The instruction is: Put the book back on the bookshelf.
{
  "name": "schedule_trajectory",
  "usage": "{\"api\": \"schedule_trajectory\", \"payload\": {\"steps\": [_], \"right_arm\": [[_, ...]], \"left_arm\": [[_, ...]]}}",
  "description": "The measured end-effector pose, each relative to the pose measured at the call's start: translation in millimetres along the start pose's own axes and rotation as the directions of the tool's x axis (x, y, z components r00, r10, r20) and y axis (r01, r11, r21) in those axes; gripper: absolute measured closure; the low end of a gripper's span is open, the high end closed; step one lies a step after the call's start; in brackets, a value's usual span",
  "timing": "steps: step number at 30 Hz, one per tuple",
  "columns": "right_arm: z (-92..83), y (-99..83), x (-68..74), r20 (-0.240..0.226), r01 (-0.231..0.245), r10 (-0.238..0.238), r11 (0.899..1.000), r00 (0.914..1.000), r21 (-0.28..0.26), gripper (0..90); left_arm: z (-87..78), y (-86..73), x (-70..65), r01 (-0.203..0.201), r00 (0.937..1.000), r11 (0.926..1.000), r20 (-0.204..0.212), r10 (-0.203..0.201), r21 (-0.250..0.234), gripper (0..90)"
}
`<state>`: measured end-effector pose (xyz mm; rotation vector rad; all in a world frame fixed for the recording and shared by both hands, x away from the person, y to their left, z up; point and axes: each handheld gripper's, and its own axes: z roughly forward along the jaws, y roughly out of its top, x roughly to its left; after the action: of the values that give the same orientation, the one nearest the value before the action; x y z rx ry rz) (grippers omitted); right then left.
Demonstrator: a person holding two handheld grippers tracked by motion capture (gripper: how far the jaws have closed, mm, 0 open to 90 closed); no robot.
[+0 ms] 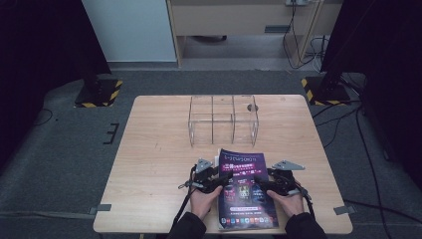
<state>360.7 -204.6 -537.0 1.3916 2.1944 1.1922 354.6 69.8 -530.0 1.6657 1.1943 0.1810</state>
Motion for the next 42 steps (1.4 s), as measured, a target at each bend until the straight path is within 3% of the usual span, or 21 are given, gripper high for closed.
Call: {"api": "schedule_trajectory", "payload": {"steps": [2,4,9,13,15,17,21,25,28,31,33,37,42], "right_arm": [[0.0,0.0,0.4,0.001,-0.002,0.002,1.0,1.0,0.0,31.8],[0.1,0.1,0.6,0.002,-0.001,0.001,1.0,1.0,0.0,31.8],[-0.1,-0.2,0.6,0.003,0.005,-0.005,1.0,1.0,0.002,31.5],[-0.2,-0.3,0.5,0.003,0.006,-0.006,1.0,1.0,0.003,31.7],[-0.6,-0.5,0.5,0.002,0.009,-0.009,1.0,1.0,0.004,31.8],[-1.2,-1.0,0.9,0.001,0.014,-0.014,1.0,0.9999,0.005,31.6],[-1.6,-1.3,1.2,0.001,0.013,-0.013,1.0,0.9999,0.005,31.1],[-1.8,-1.5,1.6,0.002,0.006,-0.006,1.0,1.0,0.007,31.0],[-2.2,-1.7,-0.3,-0.01,0.0,0.0,1.0,0.9999,0.003,31.7],[-2.6,-1.8,-0.6,-0.017,-0.021,0.021,1.0,0.9996,0.001,31.7],[-2.5,-1.8,-0.8,-0.017,-0.017,0.017,1.0,0.9997,0.0,31.7],[-2.7,-1.8,-2.1,-0.023,-0.021,0.021,1.0,0.9995,-0.002,31.7],[-2.7,-1.9,-2.6,-0.02,-0.028,0.027,1.0,0.9994,-0.006,31.7]], "left_arm": [[-1.1,-0.5,-1.4,-0.005,1.0,0.9999,0.007,0.005,0.012,41.4],[-1.6,-2.0,-3.1,-0.035,0.9994,0.9993,-0.002,0.035,0.016,40.7],[-3.3,-1.3,1.2,-0.017,0.9992,0.9977,-0.035,0.02,0.065,40.1],[-6.5,-6.4,2.8,-0.043,0.9968,0.9925,-0.062,0.05,0.114,39.0],[-7.3,-8.8,6.0,-0.033,0.9968,0.9909,-0.067,0.043,0.13,38.6],[-8.1,-9.4,7.3,-0.042,0.9964,0.9912,-0.068,0.051,0.126,38.8],[-7.8,-8.4,6.8,-0.075,0.9889,0.9887,-0.118,0.09,0.13,34.0],[-5.2,-10.0,2.4,-0.058,0.9938,0.9903,-0.087,0.069,0.127,34.5],[-4.2,-10.7,0.0,-0.052,0.9924,0.9916,-0.105,0.064,0.119,34.5],[-6.6,-12.0,2.7,0.006,0.9962,0.9965,-0.087,0.001,0.083,35.9],[-10.3,-12.0,1.9,0.004,0.9976,0.9988,-0.069,0.0,0.049,38.0],[-18.5,-11.1,-1.2,0.017,0.9996,0.9998,0.022,-0.017,-0.007,39.3],[-20.5,-13.1,-6.3,0.005,0.9961,0.9998,0.088,-0.003,-0.019,38.7]]}}
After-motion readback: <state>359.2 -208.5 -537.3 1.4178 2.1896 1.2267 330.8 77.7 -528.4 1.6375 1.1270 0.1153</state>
